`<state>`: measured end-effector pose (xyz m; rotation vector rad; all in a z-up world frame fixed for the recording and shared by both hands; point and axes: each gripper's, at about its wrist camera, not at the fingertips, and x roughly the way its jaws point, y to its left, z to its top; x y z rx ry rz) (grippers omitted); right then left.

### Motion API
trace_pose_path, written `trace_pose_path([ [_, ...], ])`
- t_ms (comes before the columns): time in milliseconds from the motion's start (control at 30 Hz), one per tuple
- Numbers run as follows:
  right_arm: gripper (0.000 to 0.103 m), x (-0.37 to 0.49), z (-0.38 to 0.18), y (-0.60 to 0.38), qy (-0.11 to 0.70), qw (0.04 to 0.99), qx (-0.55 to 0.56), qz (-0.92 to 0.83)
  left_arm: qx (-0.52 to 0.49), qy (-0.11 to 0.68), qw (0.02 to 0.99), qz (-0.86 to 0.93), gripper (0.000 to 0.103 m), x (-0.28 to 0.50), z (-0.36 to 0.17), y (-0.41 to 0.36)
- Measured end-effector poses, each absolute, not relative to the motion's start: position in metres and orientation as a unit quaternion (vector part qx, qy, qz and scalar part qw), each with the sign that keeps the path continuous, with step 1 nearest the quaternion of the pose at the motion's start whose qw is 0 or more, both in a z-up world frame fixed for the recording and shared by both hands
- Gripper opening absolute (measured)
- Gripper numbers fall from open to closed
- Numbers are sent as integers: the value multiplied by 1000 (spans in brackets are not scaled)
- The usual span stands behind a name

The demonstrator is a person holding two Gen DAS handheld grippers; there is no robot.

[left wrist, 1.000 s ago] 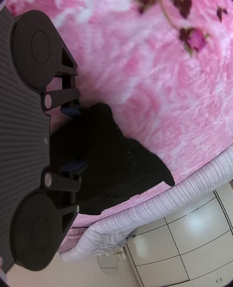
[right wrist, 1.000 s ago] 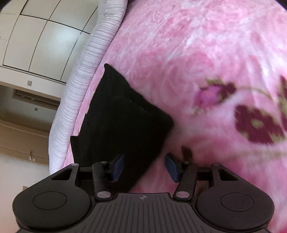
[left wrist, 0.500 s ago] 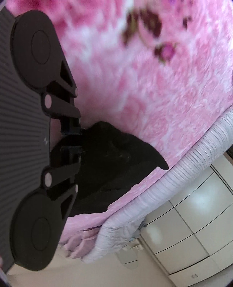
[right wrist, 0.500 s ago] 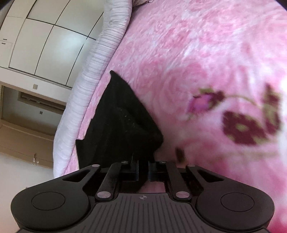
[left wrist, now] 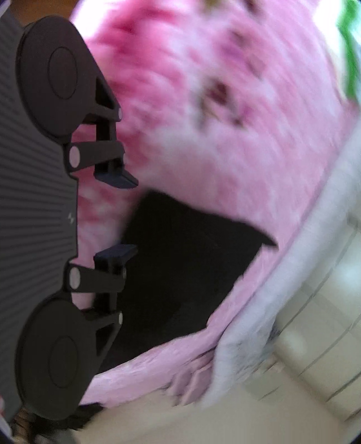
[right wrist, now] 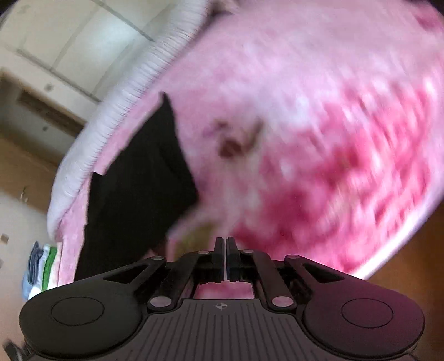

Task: Fold clothes

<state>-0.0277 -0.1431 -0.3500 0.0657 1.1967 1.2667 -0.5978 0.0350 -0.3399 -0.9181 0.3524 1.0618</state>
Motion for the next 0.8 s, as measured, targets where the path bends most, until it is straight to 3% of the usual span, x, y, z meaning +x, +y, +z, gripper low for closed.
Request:
trace_pose_path([
  [67,24,-27,-334,-122,491,640,5,591,-383,188,776,464,43,-580,-327,64],
  [100,36,-28,-329,-110,478,637,-8,604,-368,200,786,455,44,-571,-323,78],
  [133,41,-29,-325,-94,465,634,-23,618,-352,212,795,446,45,-562,-319,93],
  [433,41,-49,-344,15,411,597,-129,677,-317,298,812,389,47,-490,-359,204],
  [567,41,-53,-363,50,407,583,-153,686,-330,302,816,366,40,-483,-375,221],
  [600,40,-53,-367,59,406,580,-159,688,-328,298,821,359,34,-482,-376,221],
  [633,23,-54,-372,68,405,576,-165,690,-326,294,827,352,18,-482,-377,222],
  [667,14,-55,-376,77,404,573,-171,692,-321,294,829,352,11,-484,-377,222],
  [800,9,-57,-370,81,372,577,-168,708,-323,244,841,359,7,-501,-366,223],
])
